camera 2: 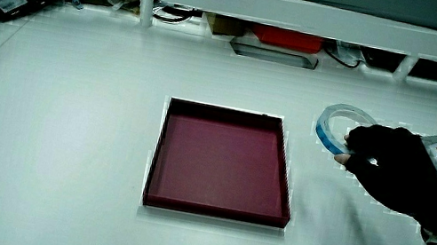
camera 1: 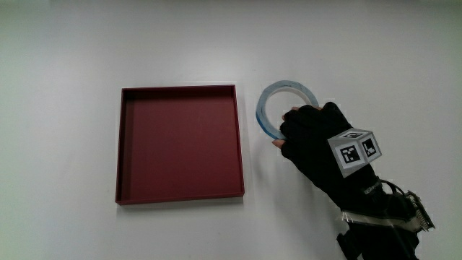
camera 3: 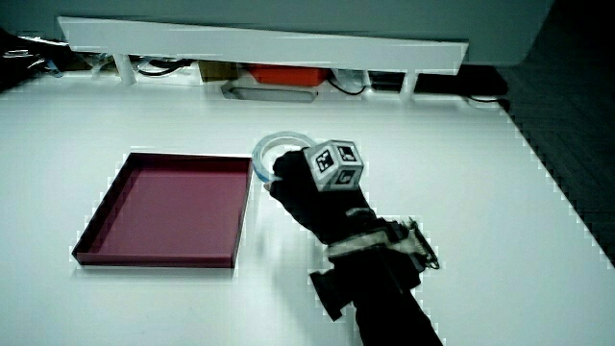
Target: Place blue tape
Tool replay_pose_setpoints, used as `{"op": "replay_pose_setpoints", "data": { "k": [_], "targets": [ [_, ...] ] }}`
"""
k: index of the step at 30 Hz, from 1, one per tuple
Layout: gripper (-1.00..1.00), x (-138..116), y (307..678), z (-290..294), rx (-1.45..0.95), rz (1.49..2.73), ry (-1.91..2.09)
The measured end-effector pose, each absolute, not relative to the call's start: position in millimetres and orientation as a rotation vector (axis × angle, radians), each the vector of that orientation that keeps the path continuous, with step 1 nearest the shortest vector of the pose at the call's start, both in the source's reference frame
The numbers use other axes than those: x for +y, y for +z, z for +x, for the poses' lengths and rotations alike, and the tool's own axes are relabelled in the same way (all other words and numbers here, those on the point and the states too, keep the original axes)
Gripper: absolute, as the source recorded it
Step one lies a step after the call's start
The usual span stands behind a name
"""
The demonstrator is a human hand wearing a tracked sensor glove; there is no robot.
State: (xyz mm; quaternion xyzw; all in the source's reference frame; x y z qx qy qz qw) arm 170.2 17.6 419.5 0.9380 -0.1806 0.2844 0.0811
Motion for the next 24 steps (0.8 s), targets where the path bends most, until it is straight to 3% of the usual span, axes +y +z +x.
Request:
{"op": "replay_pose_setpoints", "data": {
  "k": [24],
  "targets": [
    [0.00, 29, 507, 193, -0.350, 2.740, 0.709]
  ]
}}
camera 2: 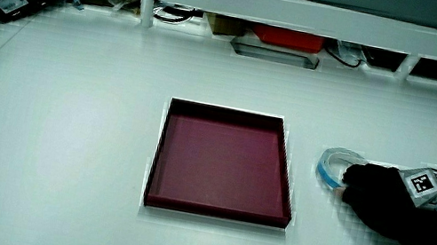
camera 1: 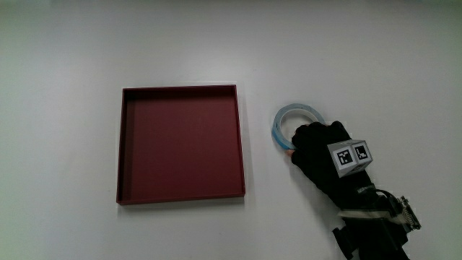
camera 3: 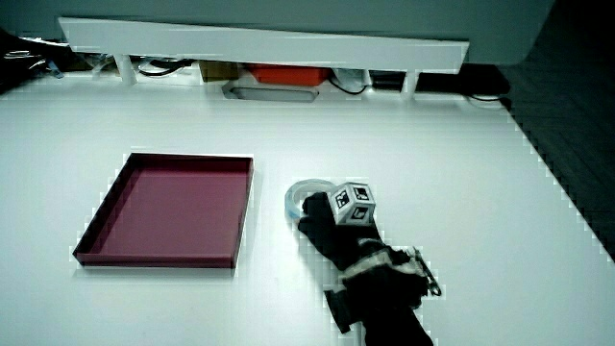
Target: Place blue tape
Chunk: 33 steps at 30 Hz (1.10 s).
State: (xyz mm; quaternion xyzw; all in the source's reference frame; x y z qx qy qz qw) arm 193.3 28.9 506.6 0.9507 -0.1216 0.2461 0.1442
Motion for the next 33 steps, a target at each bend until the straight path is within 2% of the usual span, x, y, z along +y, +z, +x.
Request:
{"op": "replay_pose_setpoints", "data": {
  "k": [12, 19, 26, 33],
  "targets": [
    [0.00, 35, 517, 195, -0.343, 2.744, 0.707],
    [-0.27, 37, 523, 196, -0.323, 2.705, 0.679],
    [-0.54, 38, 513, 198, -0.312, 2.680, 0.696],
    [-0.81, 54, 476, 223, -0.220, 2.738, 0.756]
  ]
}}
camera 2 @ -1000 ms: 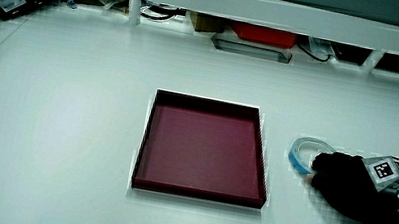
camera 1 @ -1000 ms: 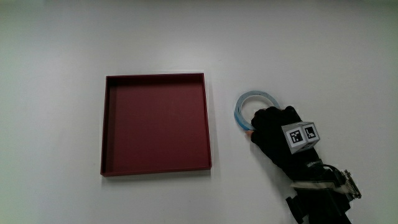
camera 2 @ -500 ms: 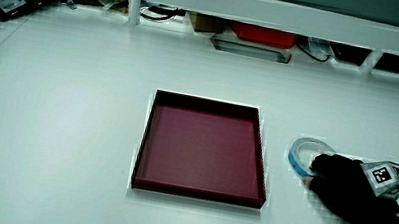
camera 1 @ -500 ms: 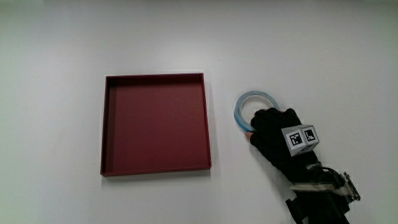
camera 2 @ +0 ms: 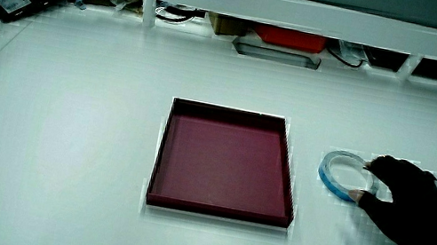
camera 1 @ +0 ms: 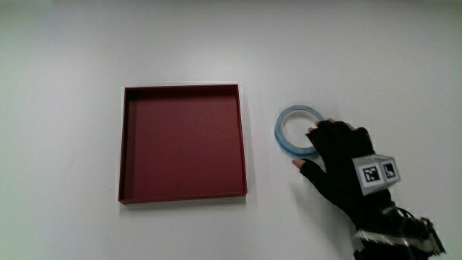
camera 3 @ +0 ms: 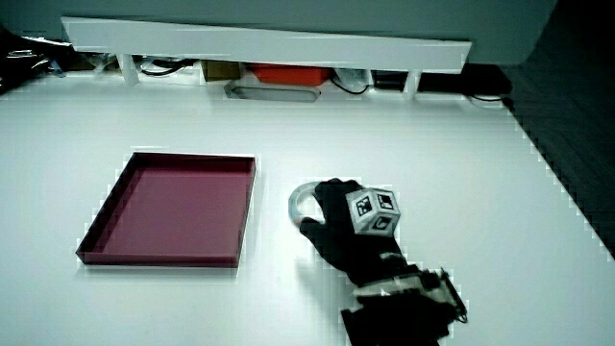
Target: Place blue tape
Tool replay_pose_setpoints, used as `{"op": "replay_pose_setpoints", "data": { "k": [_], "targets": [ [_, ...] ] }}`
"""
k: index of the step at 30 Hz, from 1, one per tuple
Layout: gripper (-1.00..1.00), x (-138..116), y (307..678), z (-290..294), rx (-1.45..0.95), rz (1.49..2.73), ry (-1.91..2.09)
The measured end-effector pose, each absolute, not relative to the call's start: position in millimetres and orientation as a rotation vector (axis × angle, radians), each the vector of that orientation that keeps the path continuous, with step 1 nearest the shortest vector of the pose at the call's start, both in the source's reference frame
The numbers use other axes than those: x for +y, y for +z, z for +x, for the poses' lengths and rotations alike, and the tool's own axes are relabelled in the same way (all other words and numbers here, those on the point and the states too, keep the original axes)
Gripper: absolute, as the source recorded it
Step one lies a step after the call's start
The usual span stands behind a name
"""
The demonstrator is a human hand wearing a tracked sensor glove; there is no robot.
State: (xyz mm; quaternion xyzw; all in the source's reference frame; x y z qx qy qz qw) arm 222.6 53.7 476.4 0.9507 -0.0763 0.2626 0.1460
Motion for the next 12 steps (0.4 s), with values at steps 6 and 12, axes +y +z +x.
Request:
{"op": "replay_pose_setpoints", "data": {
  "k": [6, 12],
  "targets": [
    [-1.00, 73, 485, 250, -0.020, 2.663, 0.660],
    [-1.00, 89, 528, 277, 0.127, 2.525, 0.575]
  ]
}}
